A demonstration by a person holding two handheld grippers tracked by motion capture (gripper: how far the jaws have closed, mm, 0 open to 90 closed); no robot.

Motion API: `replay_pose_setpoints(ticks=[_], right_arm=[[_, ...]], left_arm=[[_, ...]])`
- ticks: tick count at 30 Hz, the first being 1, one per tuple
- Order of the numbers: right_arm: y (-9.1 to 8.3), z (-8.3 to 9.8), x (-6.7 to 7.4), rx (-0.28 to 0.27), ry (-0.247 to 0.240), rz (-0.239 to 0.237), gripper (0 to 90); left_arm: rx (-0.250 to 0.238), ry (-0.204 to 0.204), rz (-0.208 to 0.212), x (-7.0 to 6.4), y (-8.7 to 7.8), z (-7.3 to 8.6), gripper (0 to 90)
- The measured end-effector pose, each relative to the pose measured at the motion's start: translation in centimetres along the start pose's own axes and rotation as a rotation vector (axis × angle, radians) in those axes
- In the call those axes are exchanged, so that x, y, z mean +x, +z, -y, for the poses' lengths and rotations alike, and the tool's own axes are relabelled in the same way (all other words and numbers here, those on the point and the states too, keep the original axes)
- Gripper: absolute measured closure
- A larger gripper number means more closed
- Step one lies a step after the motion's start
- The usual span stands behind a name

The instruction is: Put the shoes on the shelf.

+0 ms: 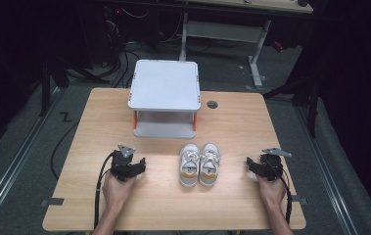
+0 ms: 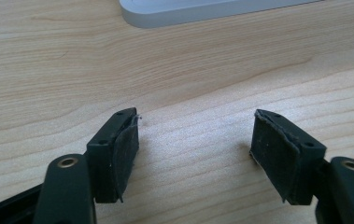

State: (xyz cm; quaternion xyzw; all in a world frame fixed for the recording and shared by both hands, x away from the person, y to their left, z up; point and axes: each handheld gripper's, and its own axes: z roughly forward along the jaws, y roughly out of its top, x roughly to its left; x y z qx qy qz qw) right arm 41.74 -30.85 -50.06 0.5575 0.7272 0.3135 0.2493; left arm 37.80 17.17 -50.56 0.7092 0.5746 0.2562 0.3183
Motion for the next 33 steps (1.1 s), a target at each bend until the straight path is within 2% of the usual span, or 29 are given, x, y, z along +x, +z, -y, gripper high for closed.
replay_pose_setpoints(ticks=[3,5,9,11,15,17,20,21,23,26,31,33], right_arm=[[0.1,0.0,-0.1,-0.002,-0.003,0.003,39.3],[0.1,0.0,0.0,-0.001,-0.004,0.003,39.3],[0.1,-0.1,-0.1,-0.003,-0.008,0.002,39.1],[0.1,-0.1,-0.1,-0.003,-0.009,0.001,38.6],[0.1,-0.1,-0.1,-0.001,-0.009,-0.001,38.4],[0.1,-0.1,-0.1,0.000,-0.009,-0.004,38.1],[0.1,-0.1,0.0,-0.001,-0.010,-0.005,37.9],[0.1,-0.1,0.0,-0.001,-0.011,-0.005,37.9],[0.1,-0.1,0.0,-0.001,-0.011,-0.006,37.7],[0.1,-0.1,-0.1,-0.001,-0.014,-0.008,37.4],[0.1,-0.1,0.0,0.000,-0.016,-0.011,37.4],[0.1,-0.1,0.0,0.000,-0.017,-0.012,37.4]], left_arm=[[0.009,-0.010,-0.005,-0.2,0.0,-0.1,31.6],[0.024,-0.015,0.011,-0.4,-0.4,-0.3,32.0],[0.007,0.016,0.049,-1.8,-2.0,-0.8,35.0],[-0.003,0.043,0.081,-2.9,-3.2,-1.3,36.2],[-0.043,0.067,0.219,-5.8,-5.5,-2.4,40.0],[-0.035,0.095,0.256,-7.1,-6.1,-2.9,40.4],[-0.029,0.111,0.311,-9.4,-6.5,-3.8,42.6],[-0.033,0.122,0.317,-10.0,-6.4,-4.0,45.1],[-0.026,0.142,0.298,-11.2,-6.0,-4.5,48.7],[-0.005,0.139,0.309,-12.5,-5.6,-5.1,51.1],[0.021,0.124,0.342,-14.9,-5.1,-5.6,48.4],[0.037,0.139,0.341,-15.6,-4.3,-5.8,46.4]])
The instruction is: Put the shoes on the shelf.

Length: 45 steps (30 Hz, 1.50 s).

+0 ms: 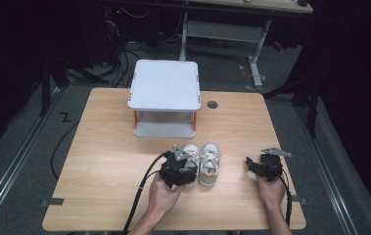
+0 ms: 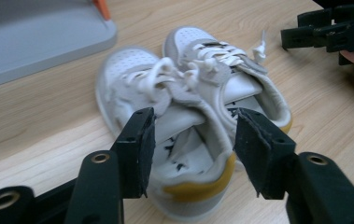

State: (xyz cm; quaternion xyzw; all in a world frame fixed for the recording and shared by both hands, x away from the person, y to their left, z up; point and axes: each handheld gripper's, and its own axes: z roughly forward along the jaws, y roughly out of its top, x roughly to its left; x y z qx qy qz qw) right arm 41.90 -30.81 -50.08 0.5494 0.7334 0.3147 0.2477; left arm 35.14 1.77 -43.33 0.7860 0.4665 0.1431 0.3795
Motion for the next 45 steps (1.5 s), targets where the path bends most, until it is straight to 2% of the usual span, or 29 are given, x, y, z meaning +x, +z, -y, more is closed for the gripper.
replay_pose_setpoints(ticks=[2,8,12,15,16,18,20,27,34,38,41,43,45], right_arm=[[0.0,0.0,0.0,0.001,-0.001,-0.003,36.5],[0.0,0.0,0.0,0.001,-0.005,-0.005,36.0],[0.0,0.0,0.0,0.002,-0.004,-0.005,36.0],[0.0,0.0,0.0,0.002,-0.005,-0.004,36.0],[0.0,0.0,0.0,0.002,-0.005,-0.004,36.0],[0.0,0.0,0.0,0.002,-0.005,-0.004,36.3],[0.0,0.0,0.0,0.001,-0.005,-0.004,36.4],[0.0,0.0,0.0,0.001,-0.008,-0.004,36.4],[0.0,0.0,0.1,0.001,-0.008,-0.003,36.4],[0.0,0.0,0.1,0.000,-0.004,-0.001,36.4],[0.0,0.0,0.1,0.000,-0.004,-0.001,36.4],[0.0,0.0,0.1,0.000,-0.004,-0.001,36.4],[0.0,0.0,0.1,0.000,-0.006,0.000,36.4]], left_arm=[[0.030,-0.003,-0.007,-0.2,0.9,-0.1,44.1],[0.012,-0.040,-0.018,-0.6,1.2,-0.3,40.7],[0.028,-0.021,-0.048,-1.1,1.4,-0.4,38.6],[0.033,-0.033,-0.055,-1.3,1.5,-0.4,38.9],[0.038,-0.040,-0.050,-1.3,1.5,-0.4,39.4],[0.069,-0.073,0.009,-1.2,1.6,-0.3,46.0],[0.063,-0.056,-0.030,-1.6,2.1,-0.1,45.9],[0.071,-0.102,-0.007,-1.3,2.6,-0.6,43.6],[0.067,-0.113,-0.023,-1.8,3.4,-0.8,41.7],[0.088,-0.098,-0.039,-1.7,3.7,-1.0,47.4],[0.091,-0.119,-0.035,-1.6,3.8,-1.1,49.0],[0.086,-0.136,-0.030,-1.7,3.8,-1.2,47.9],[0.081,-0.144,-0.012,-1.7,3.8,-1.2,42.5]])
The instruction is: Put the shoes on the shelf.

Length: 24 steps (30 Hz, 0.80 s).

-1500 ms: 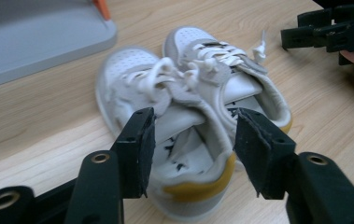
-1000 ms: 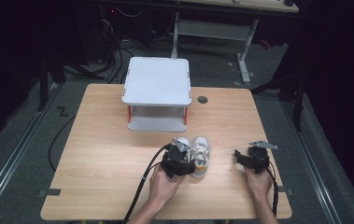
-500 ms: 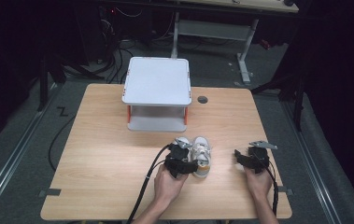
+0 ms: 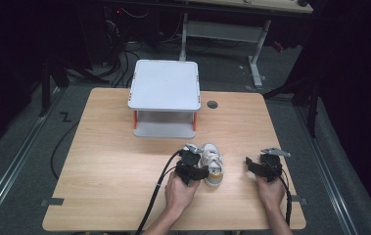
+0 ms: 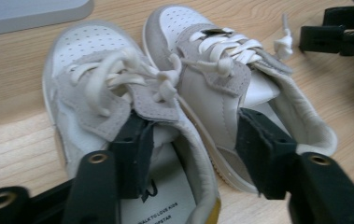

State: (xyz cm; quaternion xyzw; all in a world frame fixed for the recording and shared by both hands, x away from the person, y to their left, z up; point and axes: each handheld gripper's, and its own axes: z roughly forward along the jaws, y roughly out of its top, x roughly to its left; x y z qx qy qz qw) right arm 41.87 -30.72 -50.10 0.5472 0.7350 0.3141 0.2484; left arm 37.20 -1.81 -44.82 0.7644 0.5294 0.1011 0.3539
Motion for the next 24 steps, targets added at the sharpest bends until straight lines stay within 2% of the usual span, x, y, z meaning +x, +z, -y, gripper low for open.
replay_pose_setpoints(ticks=[9,13,17,21,23,24], right_arm=[[0.0,0.0,0.0,0.001,0.002,0.000,36.4],[0.0,0.0,0.0,0.001,0.003,0.001,36.4],[0.0,0.0,0.0,0.000,0.003,0.001,36.4],[0.0,0.0,0.0,0.000,0.003,0.001,36.4],[0.0,0.0,0.0,0.001,0.004,0.001,36.3],[0.0,0.0,0.0,0.001,0.004,0.002,36.4]], left_arm=[[0.006,-0.050,0.053,-0.2,0.3,-0.2,31.4],[0.017,-0.061,0.044,-0.2,0.5,-0.4,32.3],[0.026,-0.007,-0.006,-0.7,0.9,-0.5,36.3],[0.037,0.059,-0.075,-1.4,1.4,-0.7,41.4],[0.043,0.129,-0.137,-1.6,1.6,-0.6,53.8],[0.040,0.131,-0.125,-1.4,1.5,-0.5,57.0]])
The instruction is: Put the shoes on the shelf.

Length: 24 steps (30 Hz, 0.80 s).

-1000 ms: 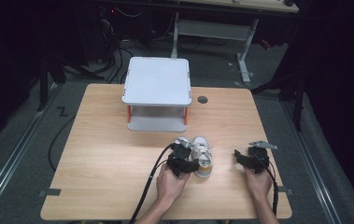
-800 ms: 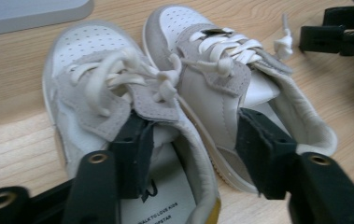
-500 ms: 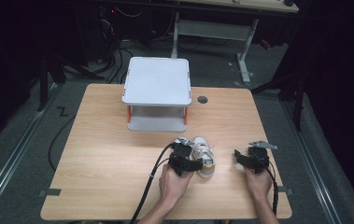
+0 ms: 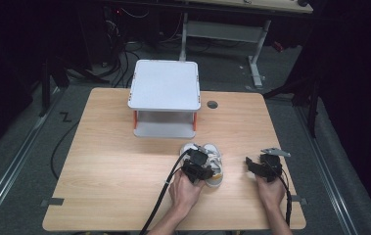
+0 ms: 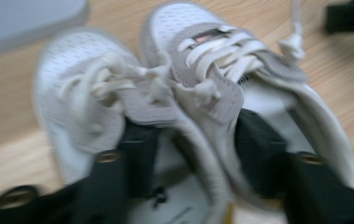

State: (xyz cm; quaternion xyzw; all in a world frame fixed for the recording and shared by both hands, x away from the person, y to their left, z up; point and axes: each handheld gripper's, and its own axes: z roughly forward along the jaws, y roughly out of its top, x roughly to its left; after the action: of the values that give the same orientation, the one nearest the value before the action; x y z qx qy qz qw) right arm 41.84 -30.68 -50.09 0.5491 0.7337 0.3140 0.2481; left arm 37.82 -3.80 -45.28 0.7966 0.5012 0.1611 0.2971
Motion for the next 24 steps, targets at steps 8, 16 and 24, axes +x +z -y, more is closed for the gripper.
replay_pose_setpoints(ticks=[8,16,24], right_arm=[[0.0,0.0,0.0,0.000,0.001,0.001,36.3],[0.0,0.0,0.0,0.000,0.001,0.001,36.3],[0.0,0.0,0.0,0.000,0.001,0.001,36.3]], left_arm=[[-0.001,-0.003,0.075,0.7,-0.1,0.0,70.1],[-0.025,-0.009,0.074,2.2,-0.7,0.6,79.7],[-0.066,-0.027,0.111,3.3,-1.8,1.2,80.4]])
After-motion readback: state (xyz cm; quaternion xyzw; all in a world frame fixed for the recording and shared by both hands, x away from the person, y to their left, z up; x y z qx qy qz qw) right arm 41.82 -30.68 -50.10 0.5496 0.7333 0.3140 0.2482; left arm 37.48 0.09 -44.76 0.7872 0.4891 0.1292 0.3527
